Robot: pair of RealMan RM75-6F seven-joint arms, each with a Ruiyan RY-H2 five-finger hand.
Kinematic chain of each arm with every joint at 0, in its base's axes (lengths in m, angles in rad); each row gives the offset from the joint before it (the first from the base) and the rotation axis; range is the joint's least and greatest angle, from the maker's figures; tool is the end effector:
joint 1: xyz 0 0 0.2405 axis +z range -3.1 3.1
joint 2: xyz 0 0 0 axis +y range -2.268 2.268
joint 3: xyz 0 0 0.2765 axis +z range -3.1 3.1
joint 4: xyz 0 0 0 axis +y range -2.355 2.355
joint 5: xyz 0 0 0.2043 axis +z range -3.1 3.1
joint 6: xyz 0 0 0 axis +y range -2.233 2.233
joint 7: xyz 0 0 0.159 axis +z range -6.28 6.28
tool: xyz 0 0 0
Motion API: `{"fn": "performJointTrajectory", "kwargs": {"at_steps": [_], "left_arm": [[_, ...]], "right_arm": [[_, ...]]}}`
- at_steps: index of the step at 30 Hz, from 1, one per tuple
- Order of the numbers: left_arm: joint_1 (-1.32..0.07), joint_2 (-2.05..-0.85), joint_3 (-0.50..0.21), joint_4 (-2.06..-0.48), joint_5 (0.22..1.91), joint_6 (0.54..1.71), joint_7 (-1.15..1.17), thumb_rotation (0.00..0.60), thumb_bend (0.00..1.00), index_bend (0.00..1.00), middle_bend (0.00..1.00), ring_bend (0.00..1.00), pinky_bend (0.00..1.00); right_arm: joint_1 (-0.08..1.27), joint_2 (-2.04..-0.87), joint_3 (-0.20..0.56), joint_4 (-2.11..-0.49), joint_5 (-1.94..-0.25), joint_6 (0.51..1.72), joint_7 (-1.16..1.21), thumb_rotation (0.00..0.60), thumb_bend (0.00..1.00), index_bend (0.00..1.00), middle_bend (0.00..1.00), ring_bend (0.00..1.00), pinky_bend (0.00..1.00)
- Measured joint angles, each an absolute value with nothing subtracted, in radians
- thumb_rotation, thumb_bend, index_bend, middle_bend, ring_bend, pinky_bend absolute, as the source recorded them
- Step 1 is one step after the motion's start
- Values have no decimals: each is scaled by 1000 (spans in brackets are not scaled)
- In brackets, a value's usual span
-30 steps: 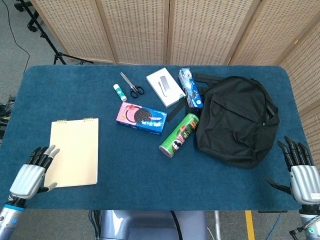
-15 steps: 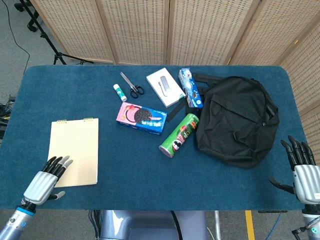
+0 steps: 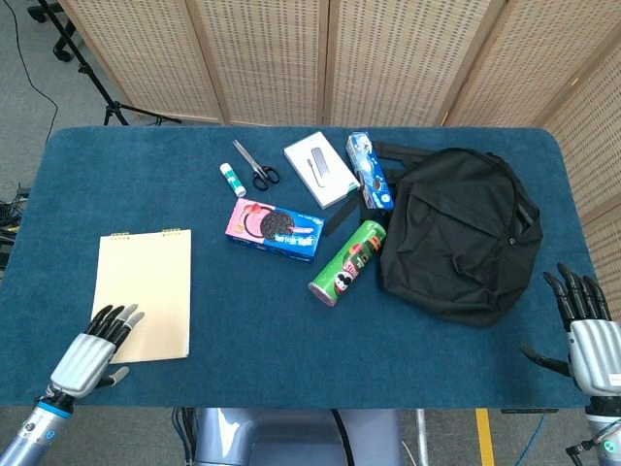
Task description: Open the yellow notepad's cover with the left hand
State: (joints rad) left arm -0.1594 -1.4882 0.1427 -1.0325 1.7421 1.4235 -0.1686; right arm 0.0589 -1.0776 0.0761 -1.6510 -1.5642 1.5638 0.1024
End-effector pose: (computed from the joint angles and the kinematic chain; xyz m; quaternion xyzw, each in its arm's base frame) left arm -0.3633 0.1836 0.0427 -0.7378 -0.3638 -0.3489 0.4489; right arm -0.3101 -0.1927 0.1949 0.5699 -0.3789 0.4544 0.5702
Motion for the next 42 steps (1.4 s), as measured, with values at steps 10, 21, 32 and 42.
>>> {"fn": "performJointTrajectory", "kwargs": {"at_steps": [10, 21, 32, 42], "left_arm": [[-162, -1495, 146, -1021, 1730, 1417, -171, 600, 256, 98, 0, 0, 0], [-163, -1505, 149, -1005, 1718, 1406, -164, 600, 265, 99, 0, 0, 0], [-164, -1513, 146, -986, 1699, 1391, -175, 600, 318, 208, 0, 0, 0], [-164, -1514, 149, -981, 1694, 1388, -178, 600, 388, 419, 0, 0, 0]], "right_arm": [[59, -1077, 75, -1652, -1565, 1561, 103, 600, 131, 16, 0, 0, 0], [60, -1074, 74, -1652, -1565, 1557, 111, 600, 131, 17, 0, 0, 0], [60, -1072, 72, -1652, -1564, 1554, 114, 600, 131, 17, 0, 0, 0], [60, -1069, 70, -1654, -1566, 1552, 120, 600, 131, 17, 0, 0, 0]]}}
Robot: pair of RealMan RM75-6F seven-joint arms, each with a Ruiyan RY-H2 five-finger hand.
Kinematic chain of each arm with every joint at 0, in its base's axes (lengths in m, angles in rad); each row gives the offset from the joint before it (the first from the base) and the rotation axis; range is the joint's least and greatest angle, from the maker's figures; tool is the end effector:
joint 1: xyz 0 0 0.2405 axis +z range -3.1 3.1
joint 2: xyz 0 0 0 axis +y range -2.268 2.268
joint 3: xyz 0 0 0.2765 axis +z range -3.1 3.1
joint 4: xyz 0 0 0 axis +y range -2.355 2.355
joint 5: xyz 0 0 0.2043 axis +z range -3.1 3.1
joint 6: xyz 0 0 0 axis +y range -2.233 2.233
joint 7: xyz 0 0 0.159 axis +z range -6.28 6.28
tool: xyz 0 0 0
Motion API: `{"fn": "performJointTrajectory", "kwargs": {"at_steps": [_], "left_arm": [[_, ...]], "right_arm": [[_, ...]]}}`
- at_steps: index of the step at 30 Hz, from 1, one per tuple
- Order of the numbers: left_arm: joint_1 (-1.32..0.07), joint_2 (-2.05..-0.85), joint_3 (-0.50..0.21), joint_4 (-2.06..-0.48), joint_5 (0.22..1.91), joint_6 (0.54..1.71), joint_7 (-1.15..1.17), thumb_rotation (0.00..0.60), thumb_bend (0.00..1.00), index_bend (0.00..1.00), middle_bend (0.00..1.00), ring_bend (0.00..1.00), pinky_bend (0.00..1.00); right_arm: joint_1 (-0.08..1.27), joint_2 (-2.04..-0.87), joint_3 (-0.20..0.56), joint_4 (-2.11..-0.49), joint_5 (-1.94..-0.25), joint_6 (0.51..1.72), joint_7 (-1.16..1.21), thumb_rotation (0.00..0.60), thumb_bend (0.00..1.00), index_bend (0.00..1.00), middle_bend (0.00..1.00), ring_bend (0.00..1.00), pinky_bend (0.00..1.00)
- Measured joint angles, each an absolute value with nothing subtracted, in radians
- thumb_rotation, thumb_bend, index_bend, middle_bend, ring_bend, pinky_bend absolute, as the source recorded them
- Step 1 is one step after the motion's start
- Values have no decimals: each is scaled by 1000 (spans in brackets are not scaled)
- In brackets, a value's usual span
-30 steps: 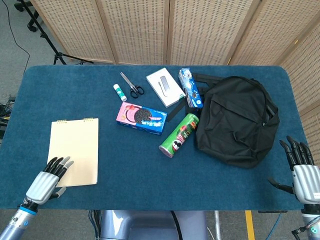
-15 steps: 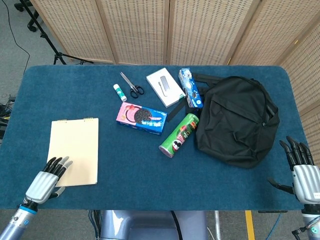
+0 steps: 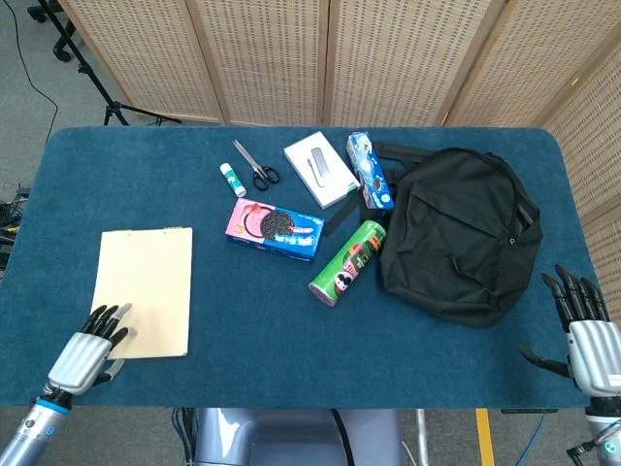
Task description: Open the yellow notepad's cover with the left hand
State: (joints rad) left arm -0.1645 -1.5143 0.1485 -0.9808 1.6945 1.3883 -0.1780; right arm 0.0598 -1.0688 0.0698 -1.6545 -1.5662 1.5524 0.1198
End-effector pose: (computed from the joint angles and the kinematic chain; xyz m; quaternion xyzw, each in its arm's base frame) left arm -0.3767 0.1874 0.0377 -0.7343 -0.3750 -0.3263 0.4622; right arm -0.3107 -0.1919 0.1946 0.5719 -0.3871 0.4530 0.5638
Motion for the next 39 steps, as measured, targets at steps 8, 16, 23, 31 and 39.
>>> {"fn": "performJointTrajectory", "kwargs": {"at_steps": [8, 16, 23, 31, 39], "left_arm": [[-164, -1518, 148, -977, 1691, 1389, -176, 600, 429, 614, 0, 0, 0], [-164, -1521, 147, -973, 1690, 1393, -179, 600, 502, 719, 0, 0, 0], [-165, -1517, 150, -977, 1693, 1397, -183, 600, 531, 769, 0, 0, 0], [-168, -1506, 157, -991, 1698, 1392, -181, 600, 626, 783, 0, 0, 0], [-170, -1494, 161, -1012, 1702, 1394, -181, 600, 657, 794, 0, 0, 0]], "right_arm": [[60, -1066, 69, -1655, -1567, 1552, 127, 600, 131, 17, 0, 0, 0], [60, -1063, 67, -1656, -1568, 1549, 132, 600, 131, 17, 0, 0, 0], [60, -1063, 66, -1656, -1569, 1547, 136, 600, 131, 17, 0, 0, 0], [60, -1062, 65, -1655, -1568, 1546, 138, 600, 131, 17, 0, 0, 0], [60, -1062, 65, -1654, -1567, 1546, 139, 600, 131, 17, 0, 0, 0]]}}
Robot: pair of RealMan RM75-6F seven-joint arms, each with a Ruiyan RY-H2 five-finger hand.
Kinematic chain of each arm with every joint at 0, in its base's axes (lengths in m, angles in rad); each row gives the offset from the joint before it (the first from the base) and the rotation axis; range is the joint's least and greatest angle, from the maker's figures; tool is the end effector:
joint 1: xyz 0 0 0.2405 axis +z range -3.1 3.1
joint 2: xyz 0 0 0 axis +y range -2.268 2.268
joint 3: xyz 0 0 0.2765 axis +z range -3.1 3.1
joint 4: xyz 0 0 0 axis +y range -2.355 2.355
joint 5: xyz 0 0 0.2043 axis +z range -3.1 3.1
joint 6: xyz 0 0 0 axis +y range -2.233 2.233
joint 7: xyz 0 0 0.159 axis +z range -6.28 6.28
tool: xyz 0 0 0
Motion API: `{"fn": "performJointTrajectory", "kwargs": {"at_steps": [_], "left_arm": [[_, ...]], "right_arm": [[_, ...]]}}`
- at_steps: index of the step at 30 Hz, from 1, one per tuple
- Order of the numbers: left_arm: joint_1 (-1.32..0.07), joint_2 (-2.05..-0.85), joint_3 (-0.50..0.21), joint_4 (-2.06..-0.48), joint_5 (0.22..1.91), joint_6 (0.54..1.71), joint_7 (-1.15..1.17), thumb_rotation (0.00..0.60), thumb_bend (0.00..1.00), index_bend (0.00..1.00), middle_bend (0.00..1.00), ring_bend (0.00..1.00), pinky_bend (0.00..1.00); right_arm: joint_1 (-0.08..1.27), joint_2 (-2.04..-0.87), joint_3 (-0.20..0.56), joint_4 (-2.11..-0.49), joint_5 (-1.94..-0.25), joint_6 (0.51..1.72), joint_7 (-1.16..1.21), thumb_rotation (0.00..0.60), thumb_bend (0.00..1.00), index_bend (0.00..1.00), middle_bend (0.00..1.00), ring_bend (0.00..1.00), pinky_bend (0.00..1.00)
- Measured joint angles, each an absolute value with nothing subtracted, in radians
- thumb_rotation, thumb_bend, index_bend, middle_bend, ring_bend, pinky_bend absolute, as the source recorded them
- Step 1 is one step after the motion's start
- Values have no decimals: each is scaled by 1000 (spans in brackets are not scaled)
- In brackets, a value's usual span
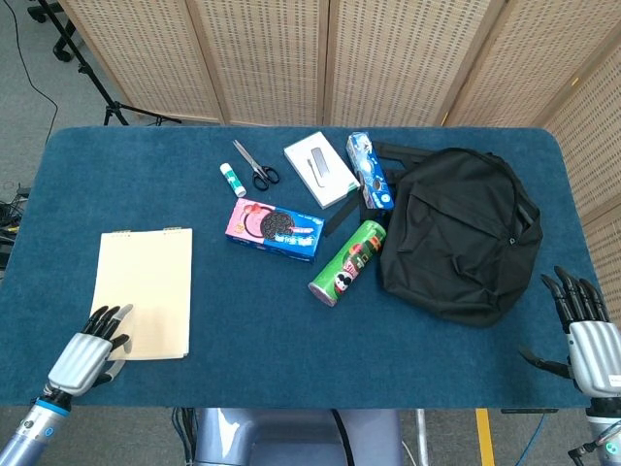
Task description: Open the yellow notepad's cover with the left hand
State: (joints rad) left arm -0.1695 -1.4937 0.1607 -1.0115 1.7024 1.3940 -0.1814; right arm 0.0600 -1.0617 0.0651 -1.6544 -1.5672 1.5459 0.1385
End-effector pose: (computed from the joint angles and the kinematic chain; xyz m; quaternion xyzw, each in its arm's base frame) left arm -0.3730 0.1855 0.0407 -0.7369 -0.3775 -0.3301 0.4533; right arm -0.3118 -0.1912 0.1952 0.5720 -0.3936 0.4530 0.5591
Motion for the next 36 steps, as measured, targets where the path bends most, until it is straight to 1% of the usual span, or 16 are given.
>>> {"fn": "performJointTrajectory", "kwargs": {"at_steps": [5, 14, 20, 27, 33, 36], "left_arm": [[-167, -1477, 169, -1047, 1713, 1403, -168, 600, 659, 797, 0, 0, 0], [-159, -1417, 203, -1160, 1739, 1410, -138, 600, 660, 800, 0, 0, 0], [-157, -1367, 232, -1247, 1763, 1408, -111, 600, 662, 800, 0, 0, 0], [-159, -1295, 285, -1372, 1820, 1405, -93, 600, 662, 801, 0, 0, 0], [-162, -1255, 320, -1427, 1869, 1405, -93, 600, 662, 801, 0, 0, 0], [-163, -1248, 320, -1436, 1875, 1413, -108, 600, 663, 802, 0, 0, 0]], "right_arm": [[60, -1062, 64, -1654, -1568, 1545, 139, 600, 131, 17, 0, 0, 0], [60, -1061, 64, -1653, -1568, 1545, 140, 600, 131, 17, 0, 0, 0], [59, -1061, 63, -1653, -1568, 1546, 138, 600, 131, 17, 0, 0, 0], [58, -1061, 63, -1652, -1569, 1547, 140, 600, 131, 17, 0, 0, 0], [58, -1060, 62, -1651, -1569, 1547, 140, 600, 131, 17, 0, 0, 0], [58, -1060, 62, -1651, -1569, 1545, 140, 600, 131, 17, 0, 0, 0]]}}
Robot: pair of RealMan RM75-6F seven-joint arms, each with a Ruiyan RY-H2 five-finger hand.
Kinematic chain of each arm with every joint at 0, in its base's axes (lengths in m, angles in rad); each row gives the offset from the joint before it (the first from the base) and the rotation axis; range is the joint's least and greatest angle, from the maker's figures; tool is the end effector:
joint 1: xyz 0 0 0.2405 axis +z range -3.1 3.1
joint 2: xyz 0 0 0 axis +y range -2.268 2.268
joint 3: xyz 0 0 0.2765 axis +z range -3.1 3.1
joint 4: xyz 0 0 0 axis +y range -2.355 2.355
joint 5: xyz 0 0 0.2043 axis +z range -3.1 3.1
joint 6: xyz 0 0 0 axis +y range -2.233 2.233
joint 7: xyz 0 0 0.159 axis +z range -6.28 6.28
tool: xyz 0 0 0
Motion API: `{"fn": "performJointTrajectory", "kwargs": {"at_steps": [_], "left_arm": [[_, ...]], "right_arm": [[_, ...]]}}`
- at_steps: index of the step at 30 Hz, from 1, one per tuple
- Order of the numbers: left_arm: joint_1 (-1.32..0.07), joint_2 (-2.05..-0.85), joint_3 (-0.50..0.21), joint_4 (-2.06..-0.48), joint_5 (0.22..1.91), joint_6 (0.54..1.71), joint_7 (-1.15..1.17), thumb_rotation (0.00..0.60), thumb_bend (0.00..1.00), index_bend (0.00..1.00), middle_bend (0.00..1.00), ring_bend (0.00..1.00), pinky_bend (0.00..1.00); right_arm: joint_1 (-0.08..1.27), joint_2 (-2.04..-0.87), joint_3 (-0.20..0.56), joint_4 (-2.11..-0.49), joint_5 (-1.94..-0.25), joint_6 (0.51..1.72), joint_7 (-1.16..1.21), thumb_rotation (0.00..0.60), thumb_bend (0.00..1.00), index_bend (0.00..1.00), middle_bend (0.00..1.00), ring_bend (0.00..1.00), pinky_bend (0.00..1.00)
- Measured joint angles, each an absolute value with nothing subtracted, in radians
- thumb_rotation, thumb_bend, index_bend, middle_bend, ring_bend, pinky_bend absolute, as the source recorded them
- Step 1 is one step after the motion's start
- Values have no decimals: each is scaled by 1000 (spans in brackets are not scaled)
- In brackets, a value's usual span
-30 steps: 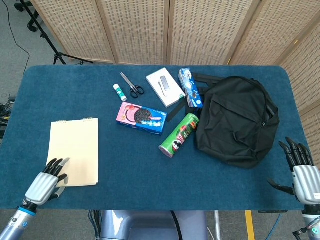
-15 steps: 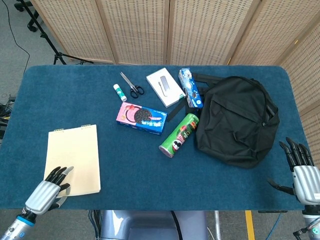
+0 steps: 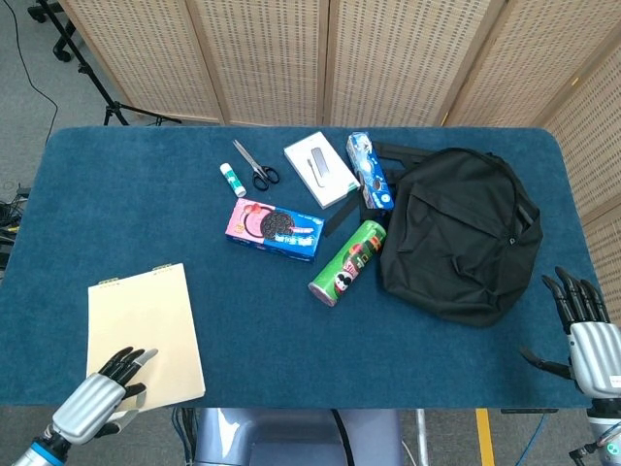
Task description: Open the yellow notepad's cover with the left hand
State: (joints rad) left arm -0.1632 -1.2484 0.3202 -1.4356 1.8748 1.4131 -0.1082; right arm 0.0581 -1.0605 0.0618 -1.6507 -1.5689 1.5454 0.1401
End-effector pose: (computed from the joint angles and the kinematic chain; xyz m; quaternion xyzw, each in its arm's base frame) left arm -0.3170 0.1218 0.0682 -0.7727 -0.4179 -0.3375 0.3382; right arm -0.3130 -0.1900 0.1953 0.5735 -0.3941 0.4505 0.5593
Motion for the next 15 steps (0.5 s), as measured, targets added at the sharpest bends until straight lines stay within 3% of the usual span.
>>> {"fn": "performJointTrajectory", "kwargs": {"at_steps": [5, 15], "left_arm": [[-171, -1232, 289, -1466, 1850, 1434, -173, 600, 664, 802, 0, 0, 0], [-239, -1174, 91, -1567, 1677, 1438, -190, 600, 665, 803, 0, 0, 0]], "right_arm": [[57, -1061, 62, -1651, -1570, 1548, 139, 600, 131, 17, 0, 0, 0], [59, -1064, 60, -1650, -1569, 1542, 134, 600, 131, 17, 0, 0, 0]]}}
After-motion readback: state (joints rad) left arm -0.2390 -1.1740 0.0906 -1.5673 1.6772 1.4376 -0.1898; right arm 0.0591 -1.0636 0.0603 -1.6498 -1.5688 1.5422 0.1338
